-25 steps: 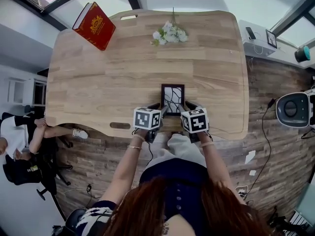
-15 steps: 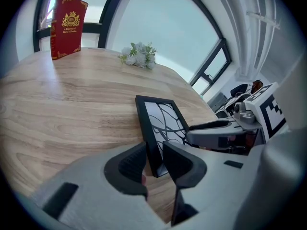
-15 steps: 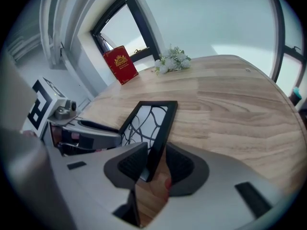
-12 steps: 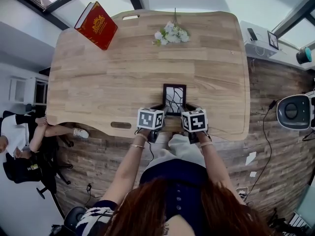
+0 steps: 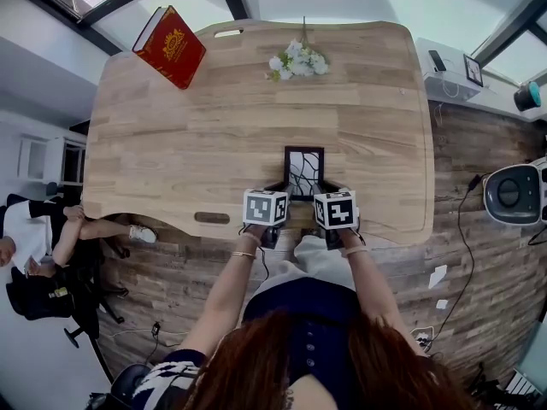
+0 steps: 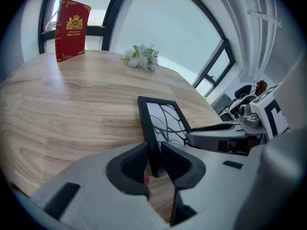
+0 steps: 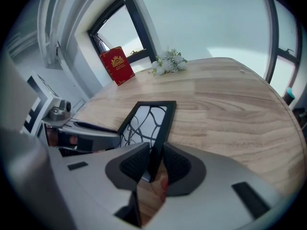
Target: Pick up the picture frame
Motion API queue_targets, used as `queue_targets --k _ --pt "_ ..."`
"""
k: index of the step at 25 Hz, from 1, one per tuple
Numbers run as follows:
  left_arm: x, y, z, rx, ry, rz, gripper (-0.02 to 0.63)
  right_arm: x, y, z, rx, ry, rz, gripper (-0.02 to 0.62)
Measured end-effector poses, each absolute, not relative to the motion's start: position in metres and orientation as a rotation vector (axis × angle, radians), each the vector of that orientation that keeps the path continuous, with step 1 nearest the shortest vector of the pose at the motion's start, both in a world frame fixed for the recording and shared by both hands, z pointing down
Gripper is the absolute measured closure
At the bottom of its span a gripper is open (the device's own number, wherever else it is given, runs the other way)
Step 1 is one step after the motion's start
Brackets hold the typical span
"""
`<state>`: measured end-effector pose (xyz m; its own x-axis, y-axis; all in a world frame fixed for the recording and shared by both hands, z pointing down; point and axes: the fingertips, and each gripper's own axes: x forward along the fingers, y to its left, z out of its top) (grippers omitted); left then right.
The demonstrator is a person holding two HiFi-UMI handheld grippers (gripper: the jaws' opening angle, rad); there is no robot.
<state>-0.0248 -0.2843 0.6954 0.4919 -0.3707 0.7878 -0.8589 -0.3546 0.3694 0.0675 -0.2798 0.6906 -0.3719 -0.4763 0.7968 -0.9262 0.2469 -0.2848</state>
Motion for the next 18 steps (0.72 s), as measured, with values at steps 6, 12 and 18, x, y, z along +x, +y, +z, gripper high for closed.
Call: queue_targets --k 6,12,18 --pt "-0.023 -0.281 0.691 1.953 -1.052 0.755 0.512 0.070 -0.277 0.686 1.302 -1.963 1.001 0.509" --pt "-0.023 -0.281 0.677 1.991 -1.075 0.729 0.515 0.071 -0.275 0.673 1.340 -1.991 0.981 0.509" --pt "-0.022 -0.279 0.664 2.026 -1.092 0.703 0.515 0.072 -0.274 0.659 1.371 -2.021 0.937 0.511"
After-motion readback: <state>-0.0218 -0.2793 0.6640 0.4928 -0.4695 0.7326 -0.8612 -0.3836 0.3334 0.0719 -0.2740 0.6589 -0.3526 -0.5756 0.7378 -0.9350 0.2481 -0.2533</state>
